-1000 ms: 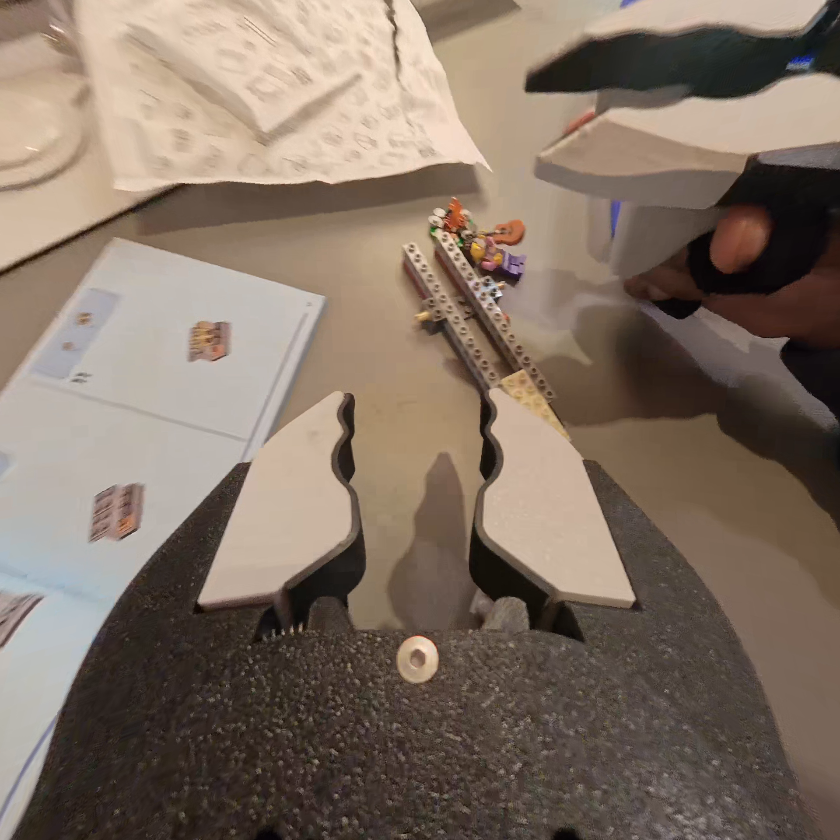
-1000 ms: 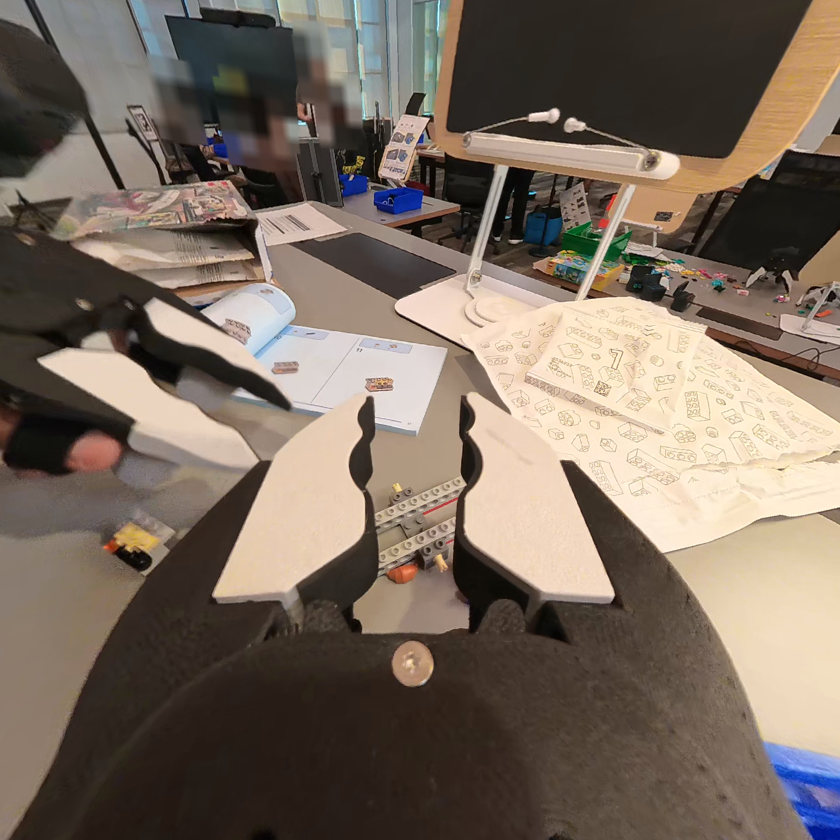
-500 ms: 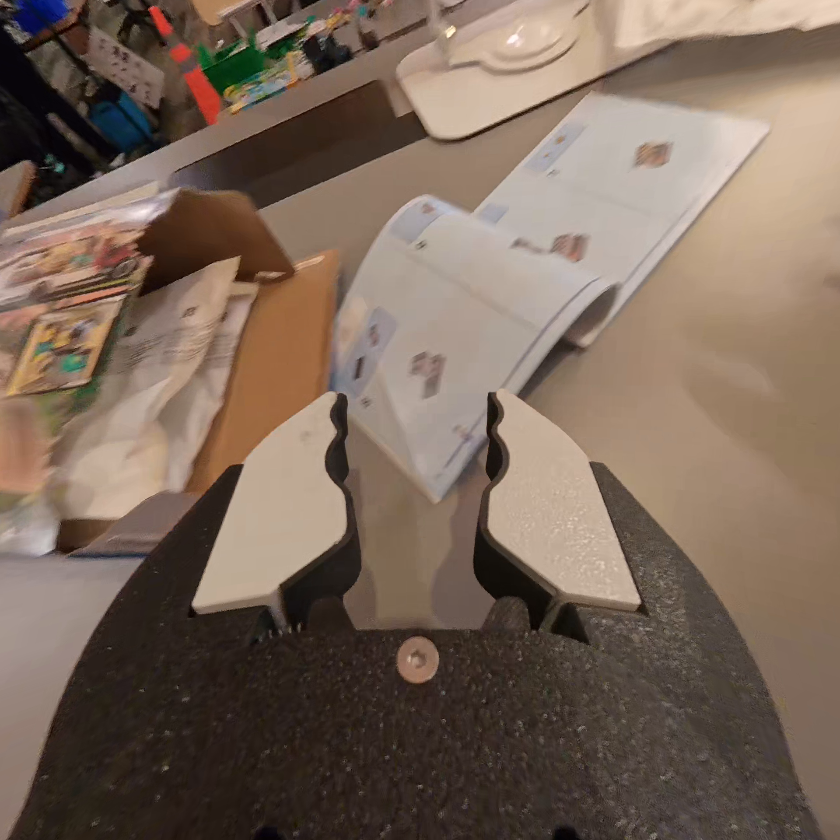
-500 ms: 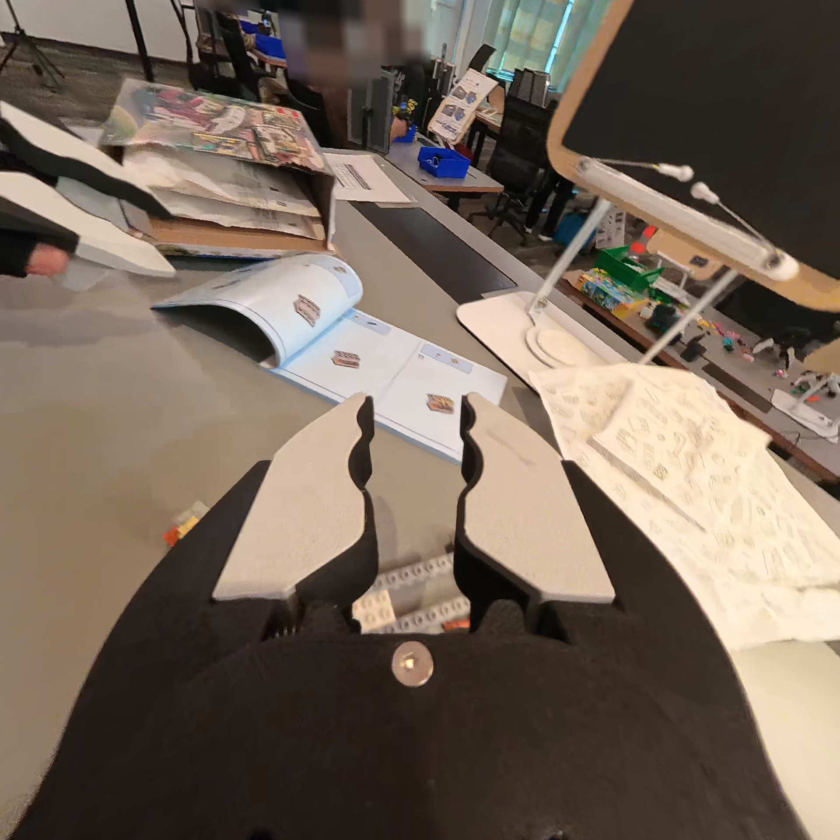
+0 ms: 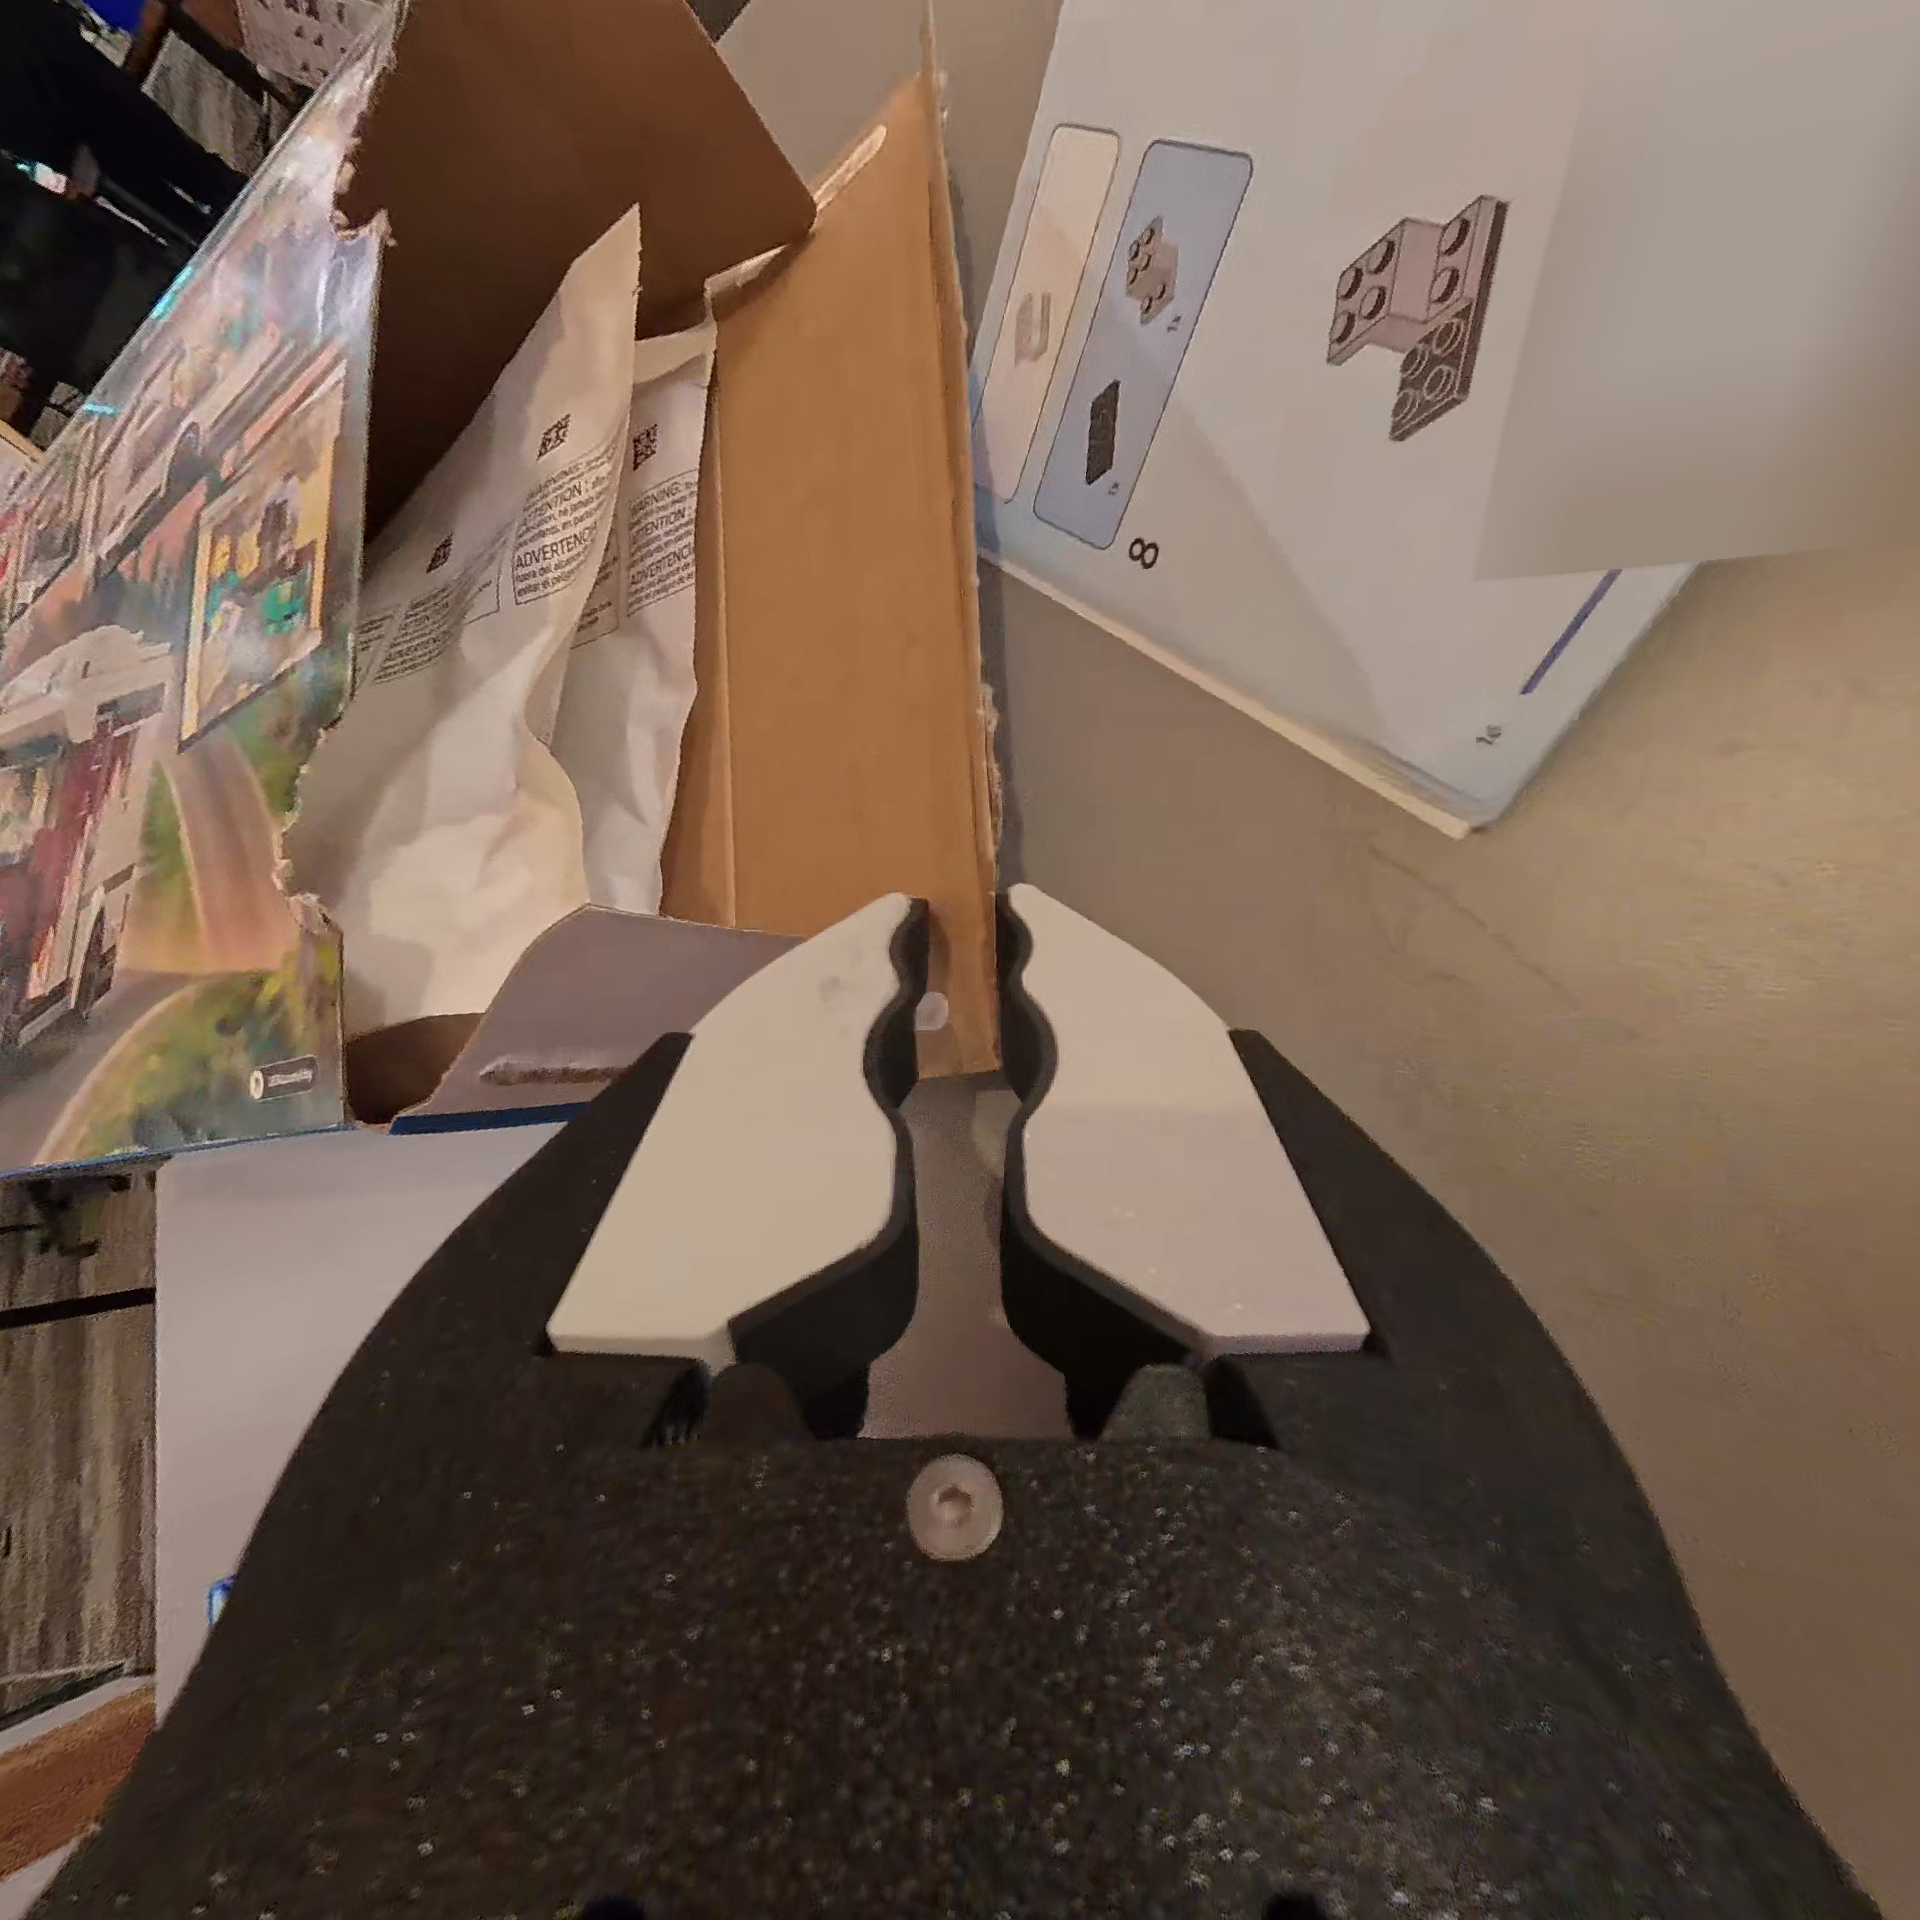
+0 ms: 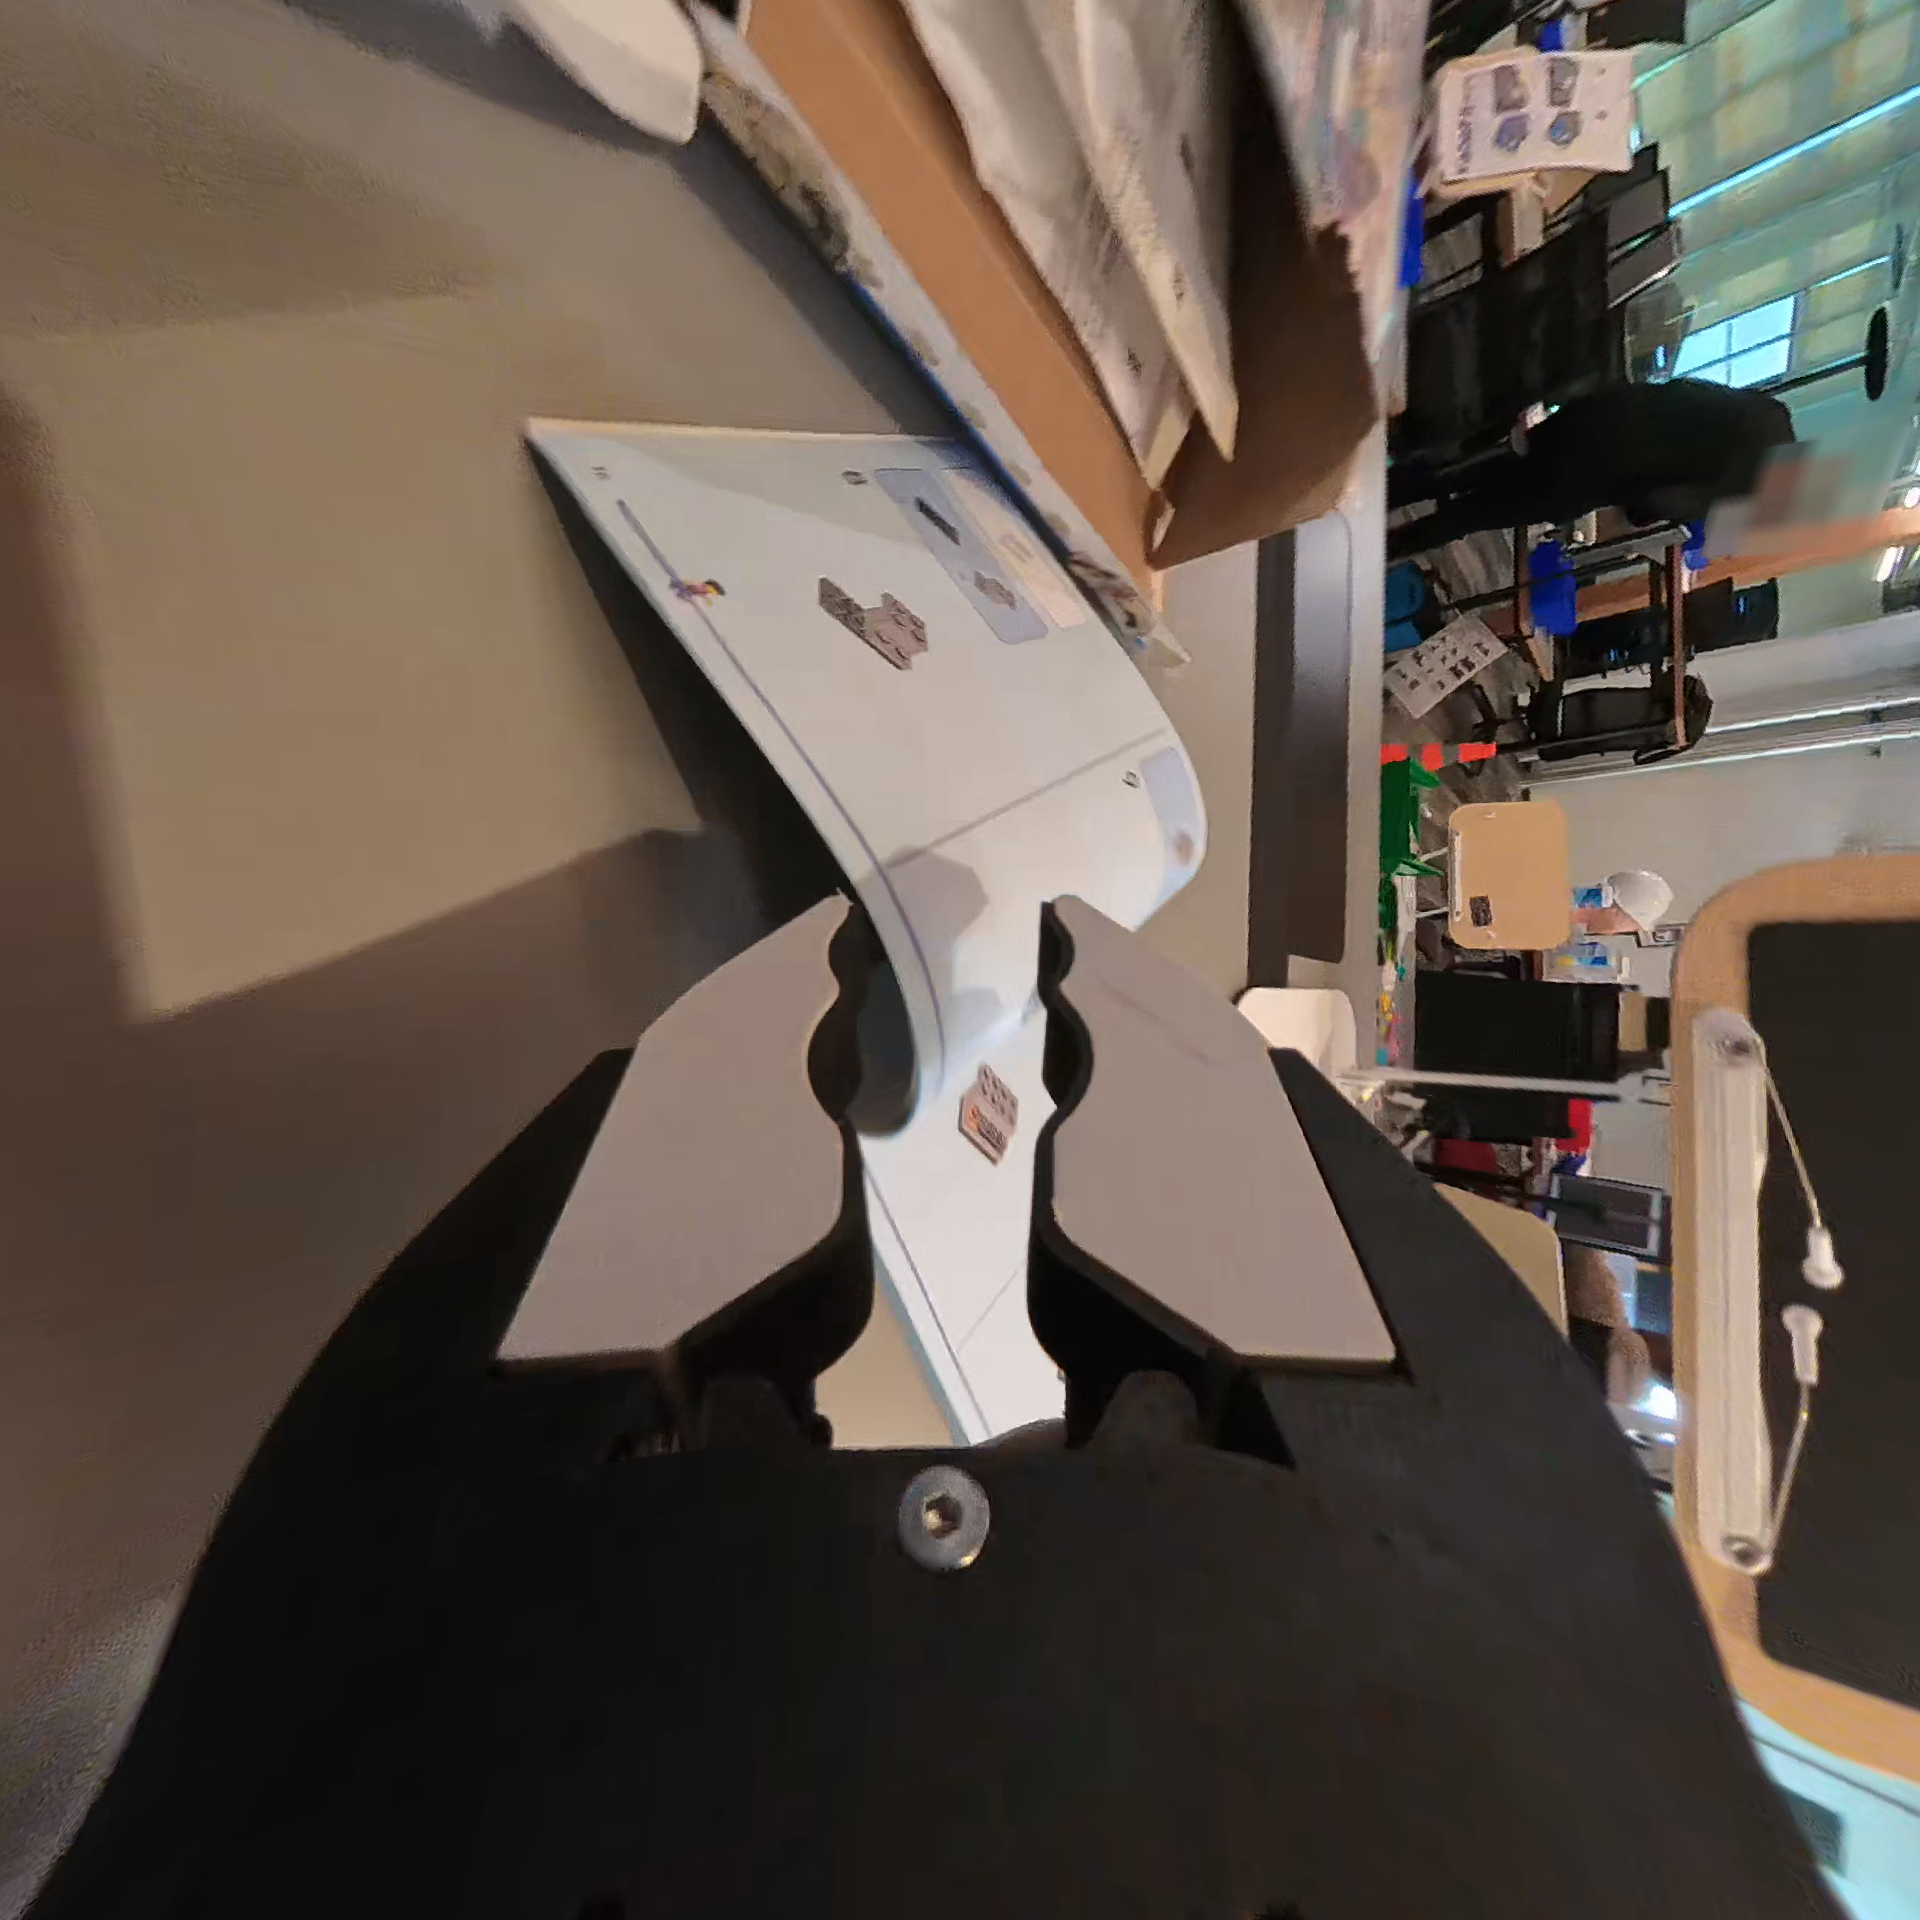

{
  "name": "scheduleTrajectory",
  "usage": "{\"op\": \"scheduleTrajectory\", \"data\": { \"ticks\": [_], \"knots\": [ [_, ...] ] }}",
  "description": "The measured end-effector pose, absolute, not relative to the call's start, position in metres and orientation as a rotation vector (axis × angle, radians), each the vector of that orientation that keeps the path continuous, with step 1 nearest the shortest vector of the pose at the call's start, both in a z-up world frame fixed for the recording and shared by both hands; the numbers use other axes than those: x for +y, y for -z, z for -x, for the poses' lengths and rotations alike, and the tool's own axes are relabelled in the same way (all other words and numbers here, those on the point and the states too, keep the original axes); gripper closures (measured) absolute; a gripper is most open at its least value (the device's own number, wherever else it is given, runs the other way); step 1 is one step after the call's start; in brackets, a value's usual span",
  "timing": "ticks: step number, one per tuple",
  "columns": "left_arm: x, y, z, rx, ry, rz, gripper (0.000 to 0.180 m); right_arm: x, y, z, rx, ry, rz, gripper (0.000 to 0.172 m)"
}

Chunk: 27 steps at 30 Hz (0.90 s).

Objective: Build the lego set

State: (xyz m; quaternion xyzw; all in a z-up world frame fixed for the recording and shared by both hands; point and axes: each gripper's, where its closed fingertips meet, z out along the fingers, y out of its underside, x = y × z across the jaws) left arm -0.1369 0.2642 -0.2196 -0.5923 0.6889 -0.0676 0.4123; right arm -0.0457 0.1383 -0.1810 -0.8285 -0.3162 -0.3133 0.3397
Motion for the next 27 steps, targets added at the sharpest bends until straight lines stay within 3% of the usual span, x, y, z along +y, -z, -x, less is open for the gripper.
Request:
{"op": "scheduleTrajectory", "data": {
  "ticks": [5,19,27],
  "knots": [
    [0.279,0.214,0.149,1.666,0.213,1.524,0.172,0.161,0.204,0.055,-0.82,0.851,2.257,0.153],
    [0.299,0.196,0.182,1.591,0.368,1.506,0.173,0.192,0.216,0.04,-0.573,0.824,2.412,0.152],
    [0.298,0.212,0.191,1.663,0.36,1.533,0.172,0.214,0.221,0.032,-0.488,0.8,2.456,0.152]
  ]
}}
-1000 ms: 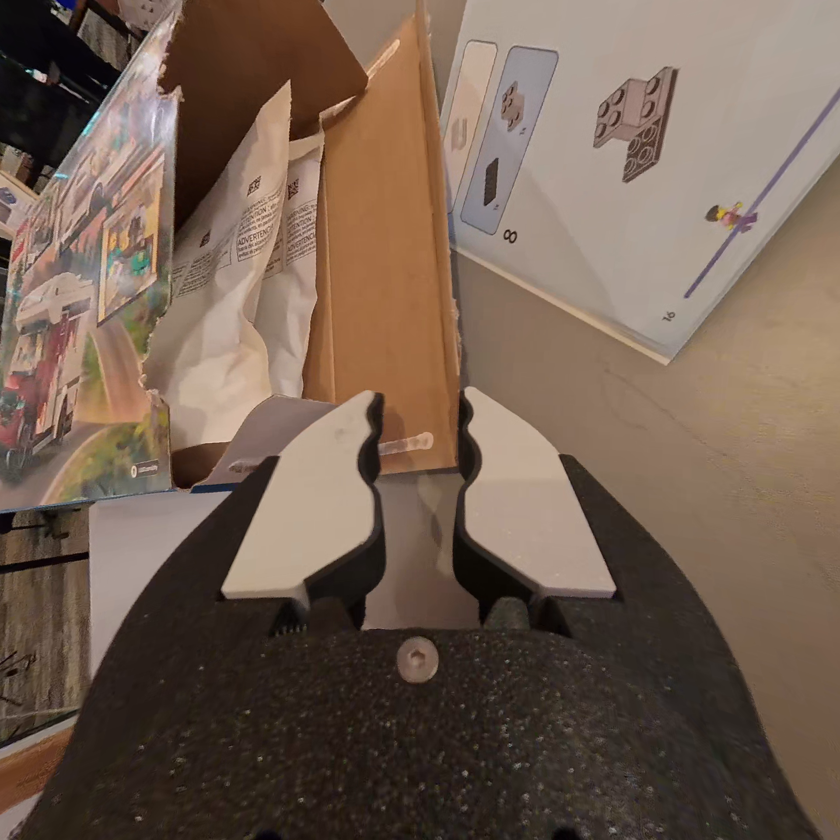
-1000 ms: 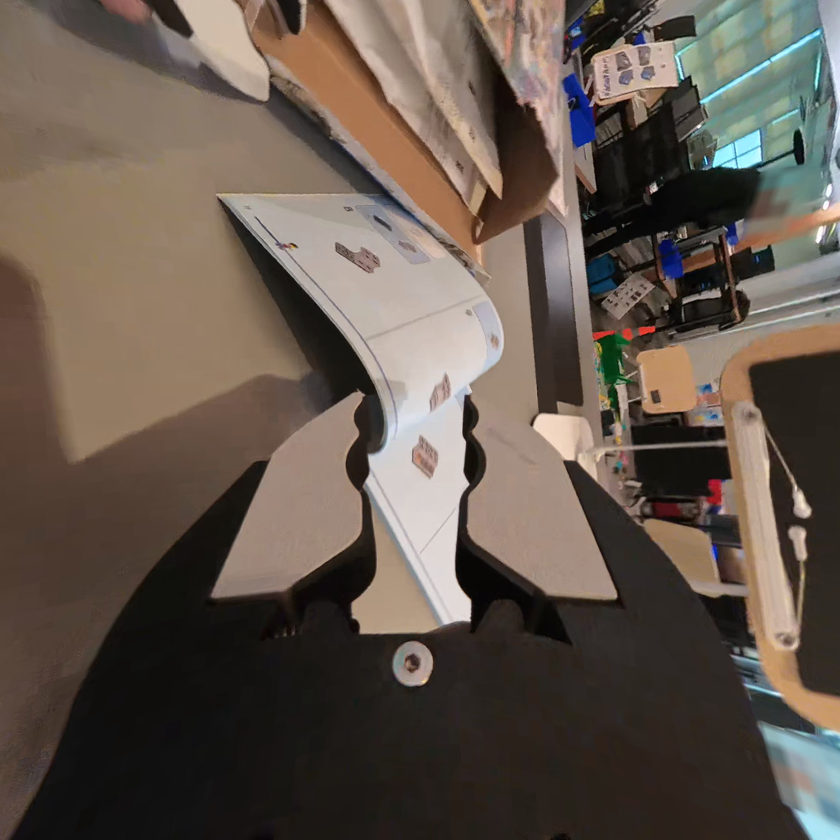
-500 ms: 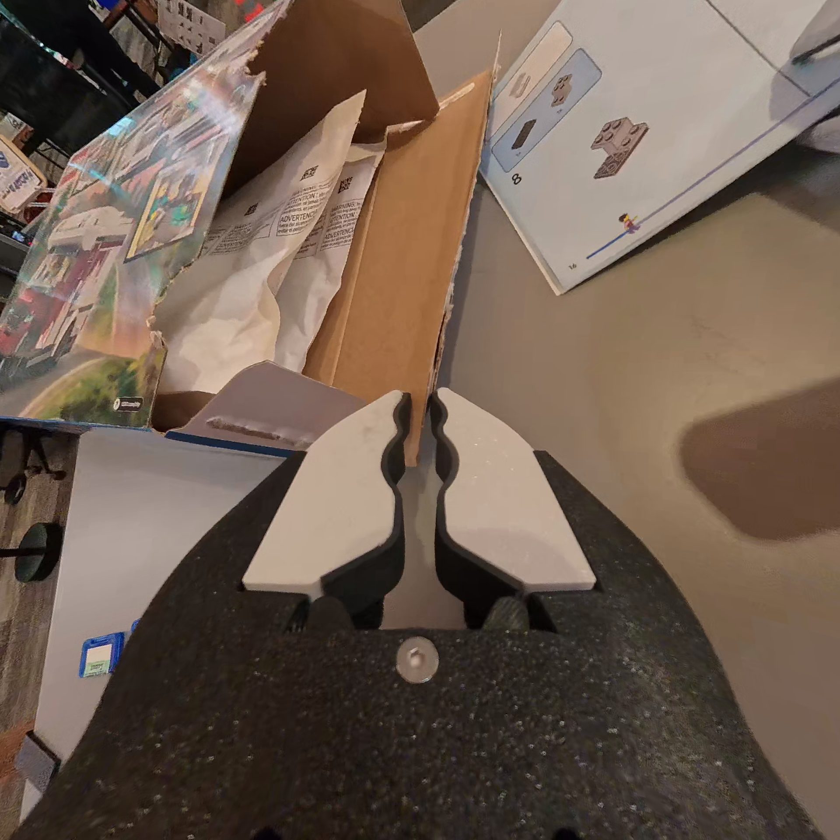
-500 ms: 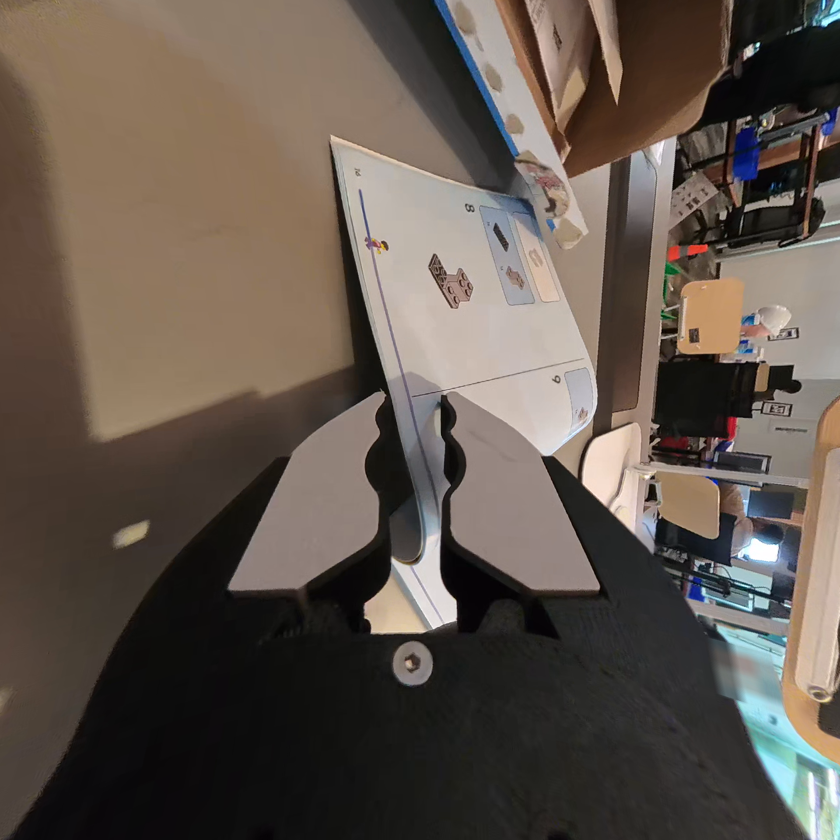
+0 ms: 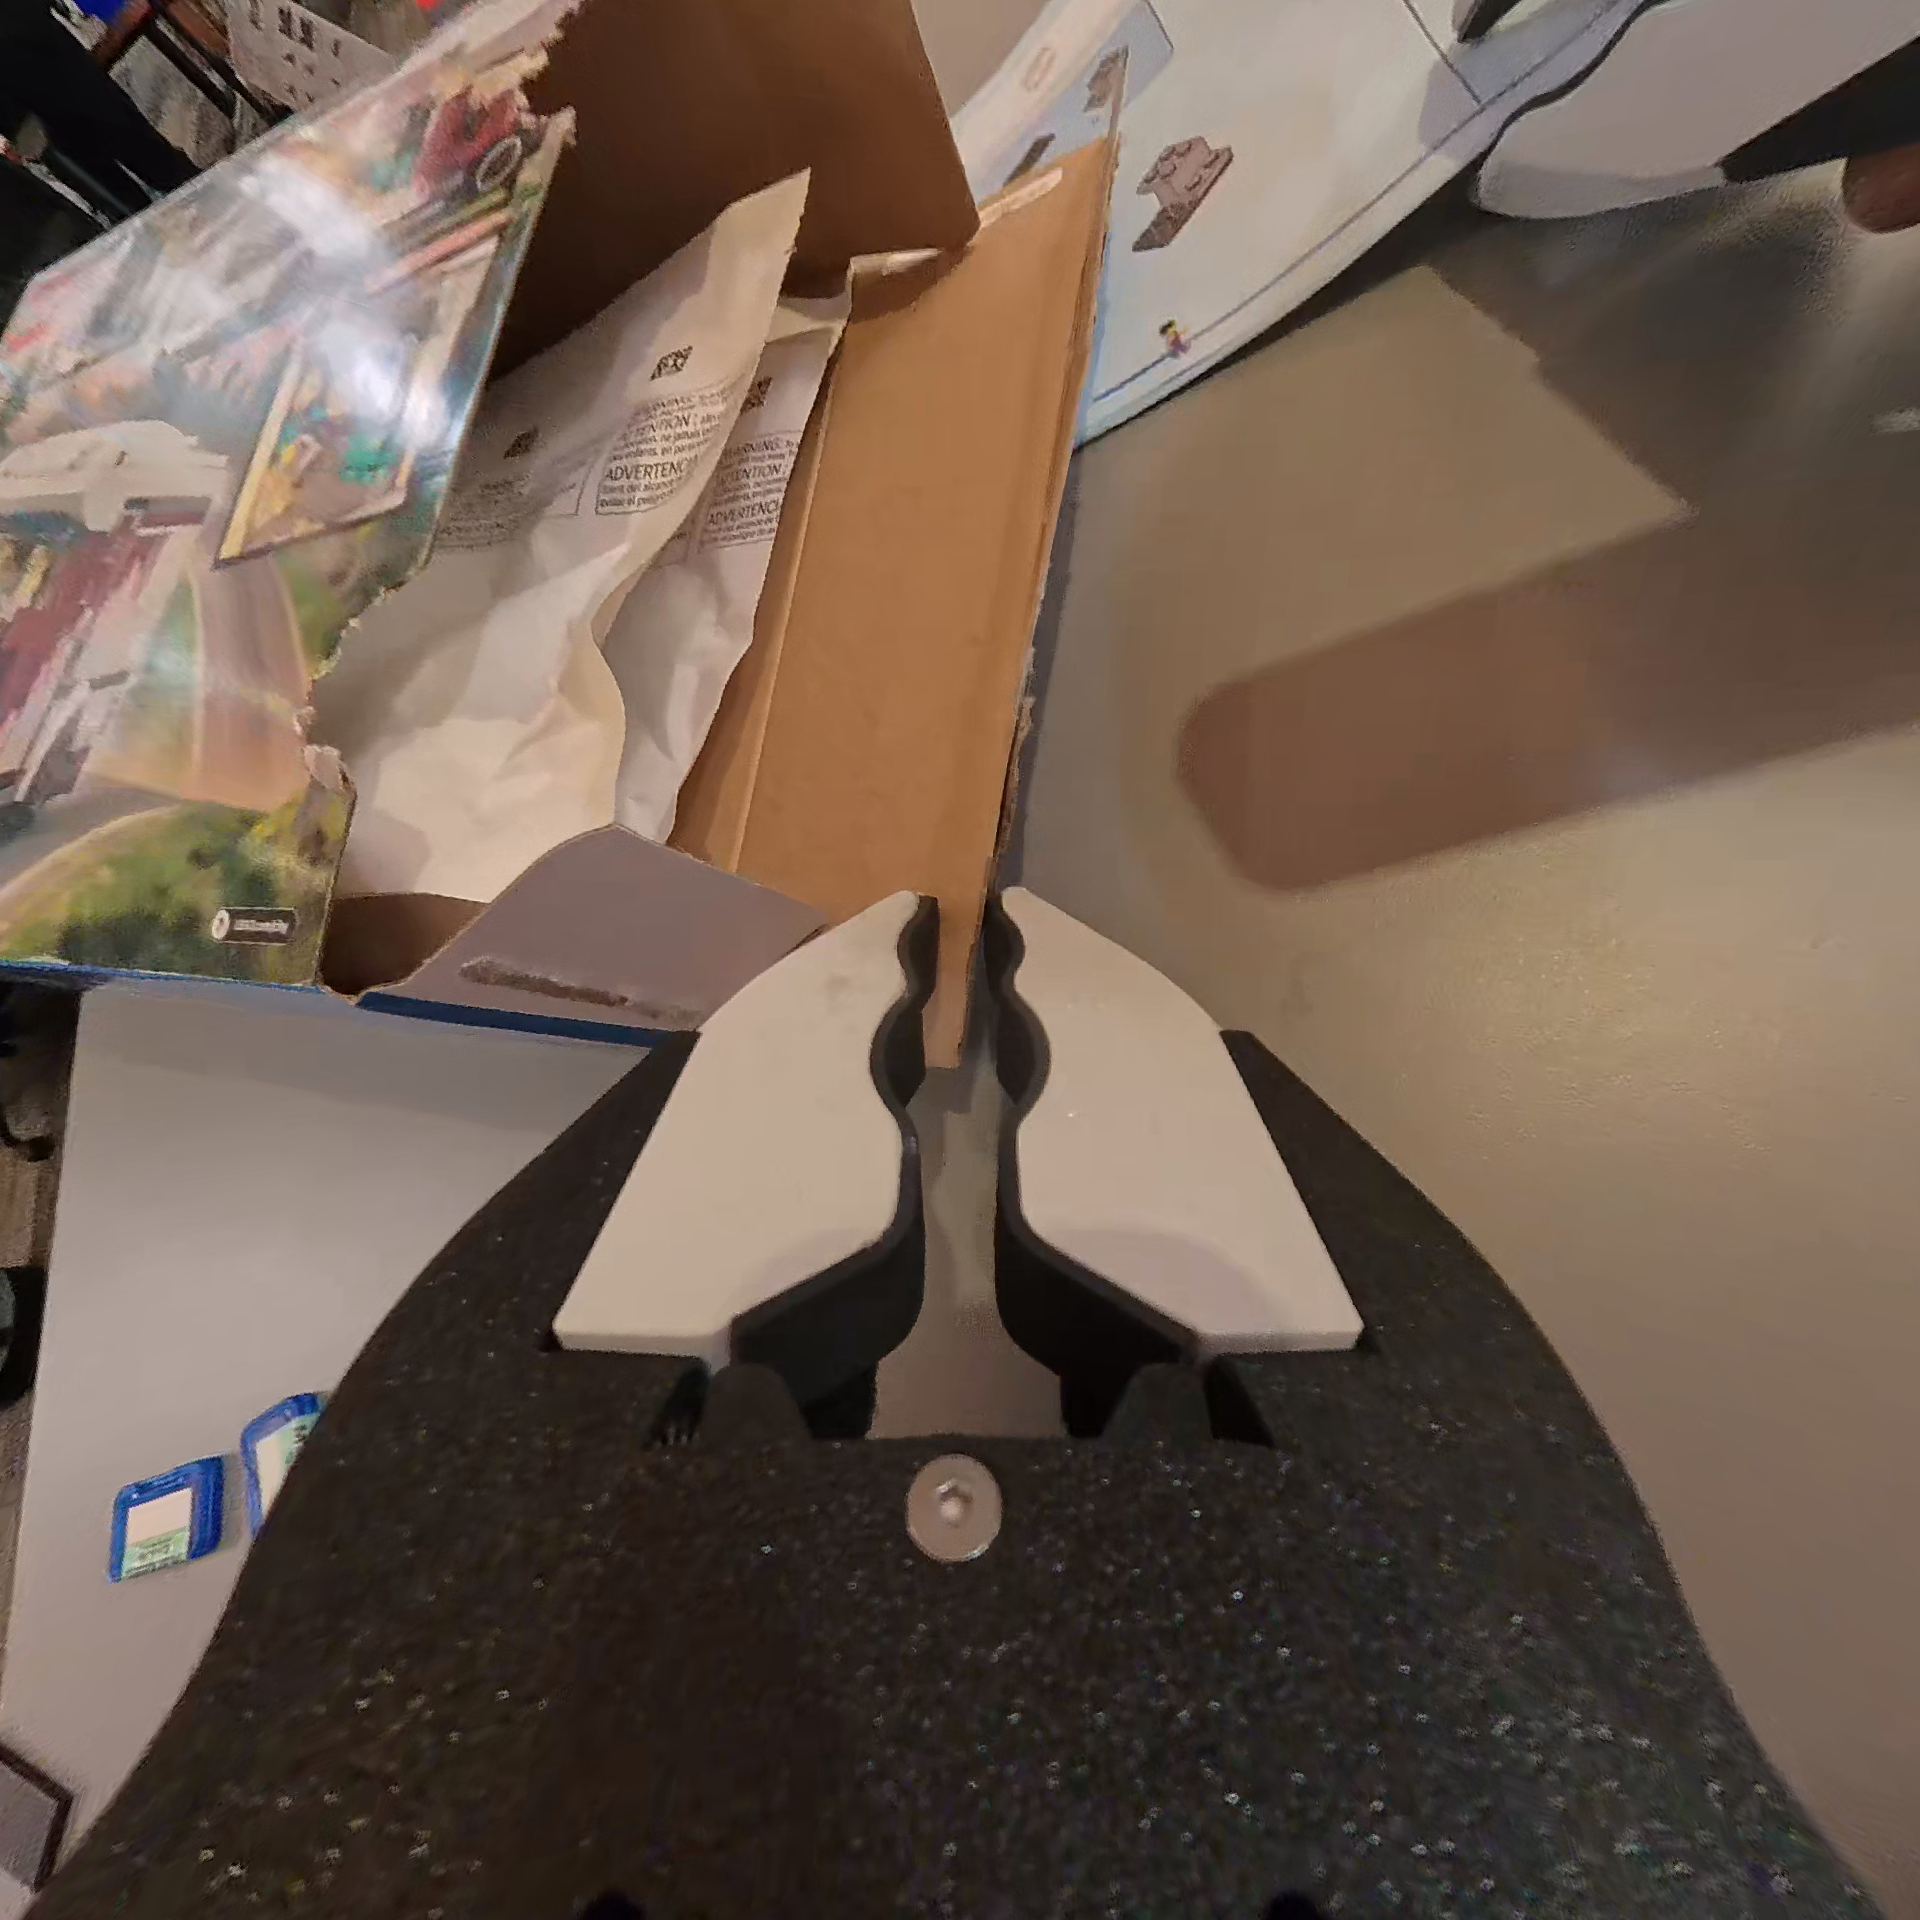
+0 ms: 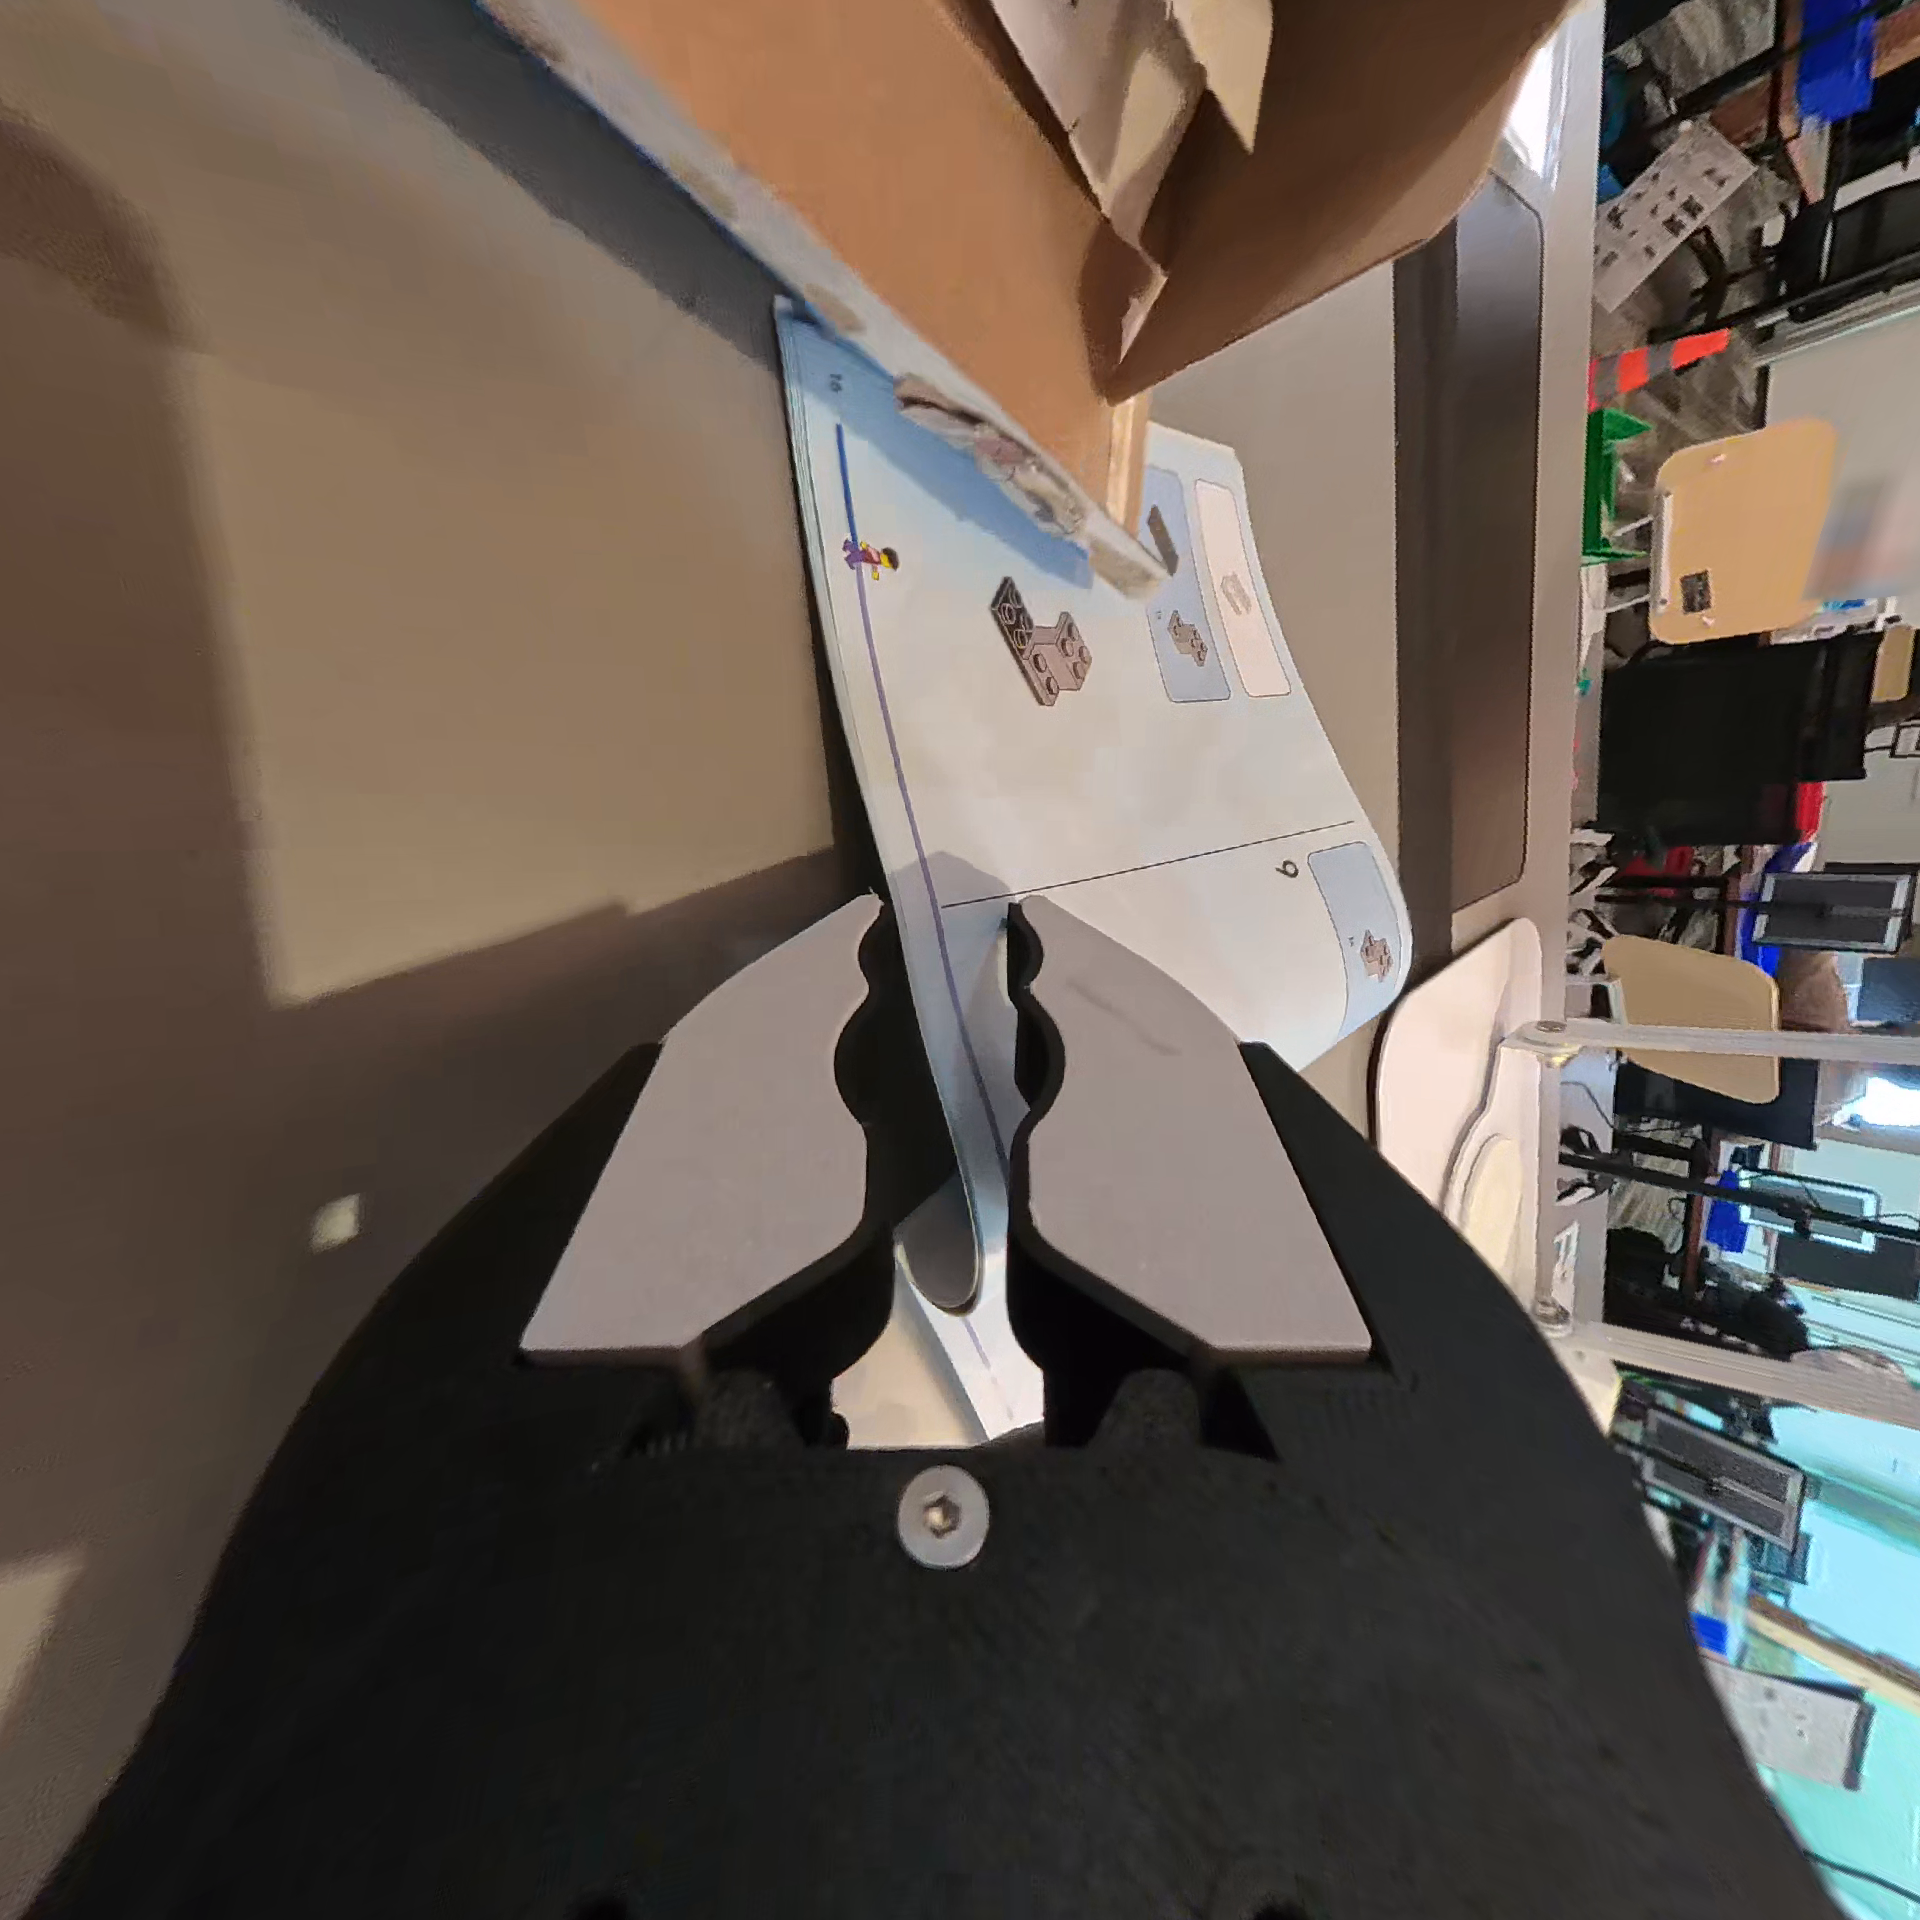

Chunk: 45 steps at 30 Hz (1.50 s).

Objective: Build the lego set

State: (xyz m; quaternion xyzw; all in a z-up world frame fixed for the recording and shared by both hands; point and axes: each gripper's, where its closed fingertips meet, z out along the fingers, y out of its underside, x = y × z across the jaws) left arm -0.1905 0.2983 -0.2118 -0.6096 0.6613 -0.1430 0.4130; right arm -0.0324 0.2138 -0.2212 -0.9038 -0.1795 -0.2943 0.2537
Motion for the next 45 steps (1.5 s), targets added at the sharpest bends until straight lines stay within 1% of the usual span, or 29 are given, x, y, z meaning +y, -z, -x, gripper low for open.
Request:
{"op": "scheduleTrajectory", "data": {
  "ticks": [3,5,8,10,13,16,19,22,25,29,33,36,38,45],
  "knots": [
    [0.296,0.219,0.191,1.69,0.351,1.556,0.17,0.215,0.221,0.037,-0.464,0.748,2.449,0.149],
    [0.295,0.219,0.189,1.692,0.365,1.562,0.168,0.212,0.219,0.043,-0.454,0.685,2.44,0.143],
    [0.289,0.214,0.184,1.665,0.469,1.592,0.154,0.205,0.211,0.05,-0.429,0.619,2.406,0.128],
    [0.284,0.207,0.181,1.641,0.555,1.602,0.149,0.2,0.203,0.054,-0.41,0.574,2.375,0.124],
    [0.275,0.187,0.176,1.593,0.651,1.562,0.144,0.187,0.187,0.054,-0.371,0.547,2.327,0.118],
    [0.256,0.159,0.162,1.56,0.783,1.463,0.142,0.163,0.169,0.041,-0.276,0.505,2.277,0.117],
    [0.224,0.132,0.134,1.558,0.957,1.326,0.141,0.128,0.154,0.004,-0.131,0.491,2.229,0.114],
    [0.186,0.12,0.091,1.591,1.104,1.245,0.14,0.091,0.151,-0.041,0.062,0.432,2.168,0.111],
    [0.139,0.124,0.036,1.706,1.14,1.184,0.137,0.054,0.149,-0.08,0.206,0.428,2.099,0.108],
    [0.075,0.14,-0.036,1.917,1.03,1.035,0.134,0.015,0.147,-0.1,0.262,0.438,2.024,0.111],
    [0.023,0.172,-0.08,2.169,0.969,0.955,0.134,-0.013,0.151,-0.108,0.206,0.557,2.032,0.115],
    [0.009,0.192,-0.096,2.24,0.931,0.93,0.138,-0.026,0.154,-0.107,0.145,0.605,2.023,0.116],
    [0.008,0.202,-0.097,2.272,0.919,0.949,0.139,-0.031,0.155,-0.106,0.108,0.611,2.008,0.12],
    [0.012,0.217,-0.097,2.306,0.847,0.966,0.142,-0.038,0.16,-0.113,0.106,0.62,1.994,0.123]
  ]
}}
